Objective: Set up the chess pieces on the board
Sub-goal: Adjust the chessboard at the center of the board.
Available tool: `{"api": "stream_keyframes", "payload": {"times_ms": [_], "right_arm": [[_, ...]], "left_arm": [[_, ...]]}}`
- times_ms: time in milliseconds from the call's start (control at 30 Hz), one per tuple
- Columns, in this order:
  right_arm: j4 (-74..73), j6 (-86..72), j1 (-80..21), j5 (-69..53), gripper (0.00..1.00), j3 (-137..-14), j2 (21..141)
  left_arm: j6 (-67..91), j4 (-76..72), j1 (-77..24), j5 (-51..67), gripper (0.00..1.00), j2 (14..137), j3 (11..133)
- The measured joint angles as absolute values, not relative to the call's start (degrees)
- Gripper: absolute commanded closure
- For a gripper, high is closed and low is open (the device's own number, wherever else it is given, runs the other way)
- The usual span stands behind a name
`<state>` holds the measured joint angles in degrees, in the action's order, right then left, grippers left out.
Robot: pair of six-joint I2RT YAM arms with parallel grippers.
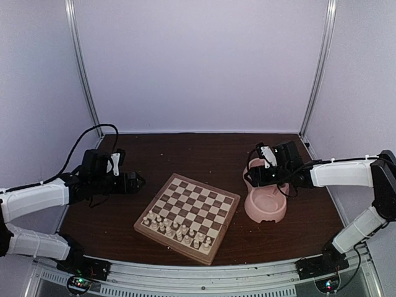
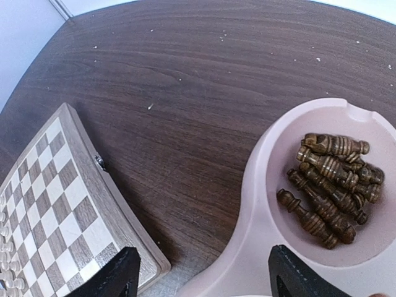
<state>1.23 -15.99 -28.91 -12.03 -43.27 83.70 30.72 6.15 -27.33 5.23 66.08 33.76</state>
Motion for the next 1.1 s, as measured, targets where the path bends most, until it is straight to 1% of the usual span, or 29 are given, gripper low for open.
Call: {"api": "stream_keyframes", "payload": {"times_ms": [133, 267, 333, 367, 400, 433, 500, 600, 700, 767, 800, 867, 1100], "right_arm": [[1.6, -15.3, -29.5, -14.2, 0.25, -44.6, 85.9], [1.5, -14.6, -31.1, -15.2, 0.25, -45.3, 87.5], [1.2, -14.1, -31.9, -15.2, 0.26, -45.9, 88.2], [1.1, -13.8, -32.3, -15.2, 0.28, -46.3, 88.4], [1.0, -13.6, -32.5, -15.2, 0.3, -46.5, 88.6], [1.0, -13.3, -32.8, -15.2, 0.33, -46.8, 88.9], [0.9, -13.2, -33.2, -15.2, 0.46, -47.5, 89.4], [0.7, -12.3, -33.9, -15.2, 0.67, -48.5, 90.8], [-0.4, -12.3, -34.9, -15.2, 0.86, -49.9, 92.7], [-1.1, -12.2, -35.5, -15.0, 0.94, -50.7, 93.5], [-1.6, -12.2, -35.9, -14.6, 0.97, -51.2, 94.0], [-2.3, -12.0, -36.3, -14.1, 1.0, -52.1, 94.7], [-5.2, -11.9, -37.0, -11.7, 1.0, -54.9, 97.6]], "left_arm": [[35.4, 9.6, -27.3, 5.7, 0.05, 58.3, 30.5], [40.5, 16.5, -27.3, 6.2, 0.19, 51.7, 27.6], [42.3, 20.5, -27.3, 6.2, 0.32, 47.9, 26.6], [43.2, 22.5, -27.3, 6.2, 0.41, 46.2, 26.4], [43.8, 25.0, -27.3, 6.2, 0.53, 43.9, 26.2], [44.5, 26.7, -27.3, 6.2, 0.63, 42.0, 26.2], [45.8, 29.7, -27.3, 6.4, 0.8, 37.9, 25.8], [48.5, 32.7, -27.3, 7.7, 1.0, 31.1, 23.7], [50.5, 35.5, -27.3, 9.4, 1.0, 27.9, 22.0], [51.5, 36.9, -27.3, 10.5, 1.0, 27.9, 21.5], [51.8, 37.6, -27.3, 11.2, 1.0, 28.1, 21.2], [52.3, 38.2, -27.3, 12.1, 1.0, 29.0, 20.8], [52.8, 37.0, -28.2, 14.9, 1.0, 36.4, 18.4]]}}
